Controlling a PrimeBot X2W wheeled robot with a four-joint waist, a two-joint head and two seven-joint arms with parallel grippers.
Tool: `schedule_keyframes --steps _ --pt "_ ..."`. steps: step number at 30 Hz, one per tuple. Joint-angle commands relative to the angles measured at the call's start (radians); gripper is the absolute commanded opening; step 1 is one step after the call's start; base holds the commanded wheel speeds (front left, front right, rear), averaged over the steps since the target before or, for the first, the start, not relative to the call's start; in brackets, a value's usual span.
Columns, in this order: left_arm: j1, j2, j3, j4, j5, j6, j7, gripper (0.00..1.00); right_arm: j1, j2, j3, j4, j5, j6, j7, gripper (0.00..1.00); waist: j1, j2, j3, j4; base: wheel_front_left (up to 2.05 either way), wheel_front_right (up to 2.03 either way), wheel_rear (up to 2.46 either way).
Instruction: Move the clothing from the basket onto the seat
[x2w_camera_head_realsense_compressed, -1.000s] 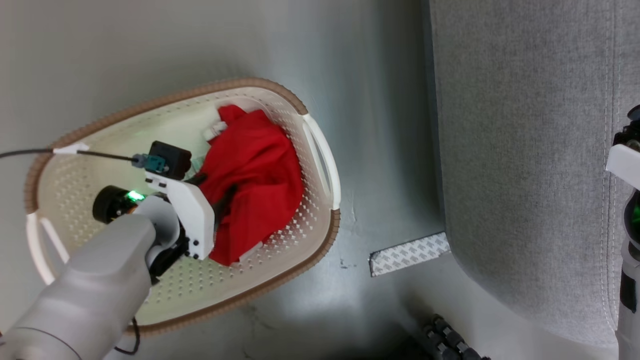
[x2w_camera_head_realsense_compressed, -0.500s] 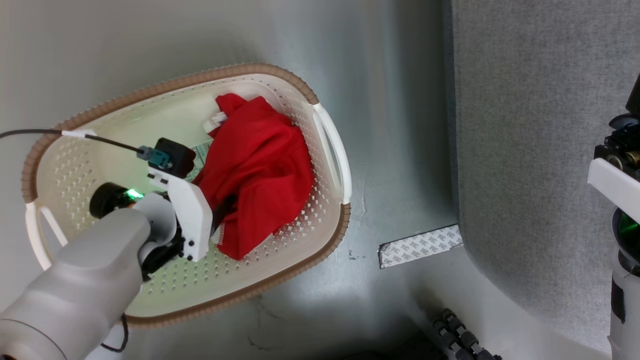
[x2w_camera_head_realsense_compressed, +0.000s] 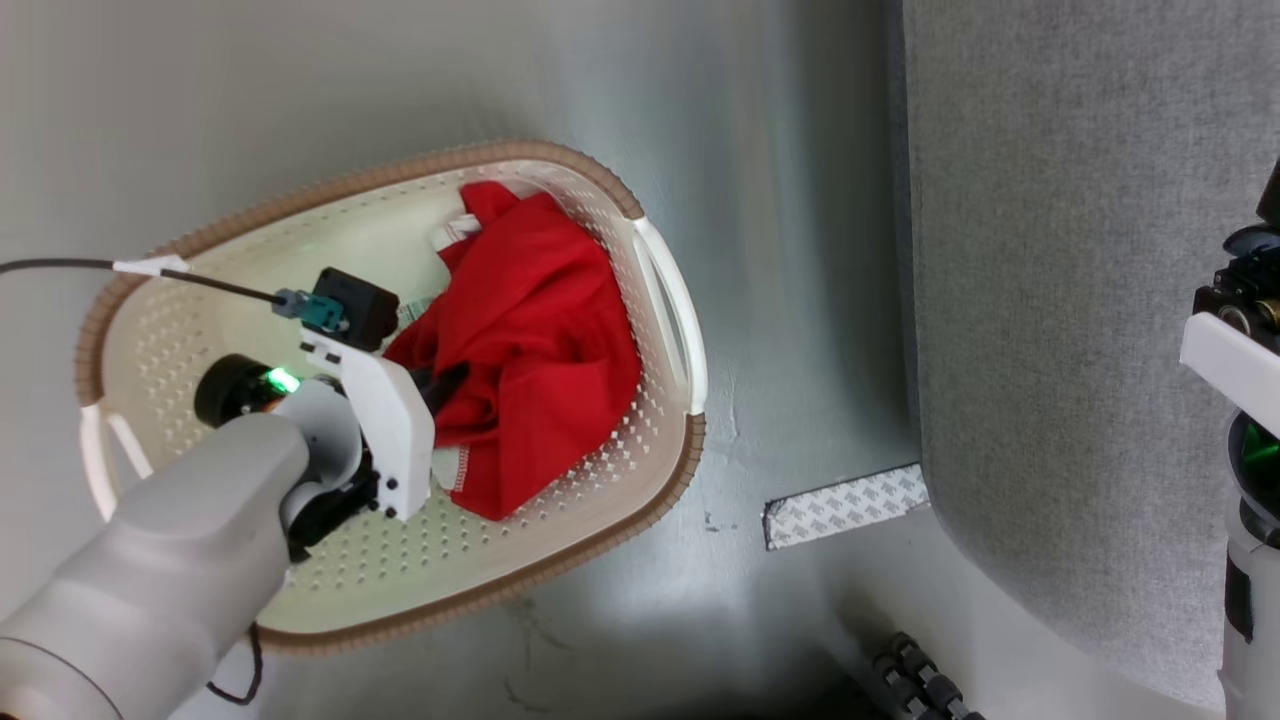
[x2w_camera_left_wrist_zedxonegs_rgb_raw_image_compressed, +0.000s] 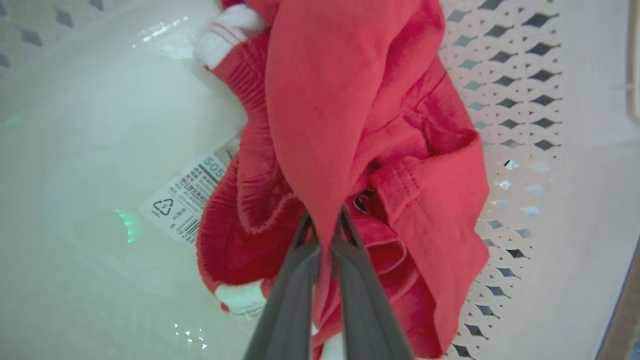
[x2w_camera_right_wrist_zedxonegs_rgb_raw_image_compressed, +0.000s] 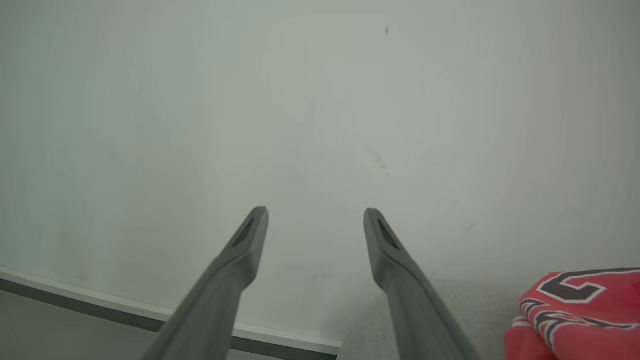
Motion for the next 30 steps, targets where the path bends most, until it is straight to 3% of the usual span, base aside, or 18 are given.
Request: schedule_keyframes --steps 1,11,15,30 --pt "0.008 0.003 -0.001 -0.004 -0.007 0.001 -0.010 0.00 0.001 0.003 -0.005 0.007 0.003 -0.002 -0.003 1.00 0.0000 0.0000 -0.015 0.008 0.00 0.00 0.00" --pt "0.062 -0.045 -0.001 -0.022 -0.038 0.001 -0.098 0.00 0.027 0.002 -0.022 0.046 -0.017 -0.002 -0.003 1.00 0.0000 0.0000 -0.160 0.064 0.00 0.00 0.00" --pt "0.086 -0.070 -0.001 -0.037 -0.036 0.001 -0.178 0.00 0.052 0.002 -0.038 0.066 -0.026 -0.002 -0.003 1.00 0.0000 0.0000 -0.244 0.100 0.00 0.00 0.00" --pt "0.273 -0.151 -0.002 -0.061 -0.015 0.001 -0.299 0.00 0.203 -0.048 -0.057 0.205 0.016 -0.002 -0.003 1.00 0.0000 0.0000 -0.644 0.229 0.00 0.00 0.00"
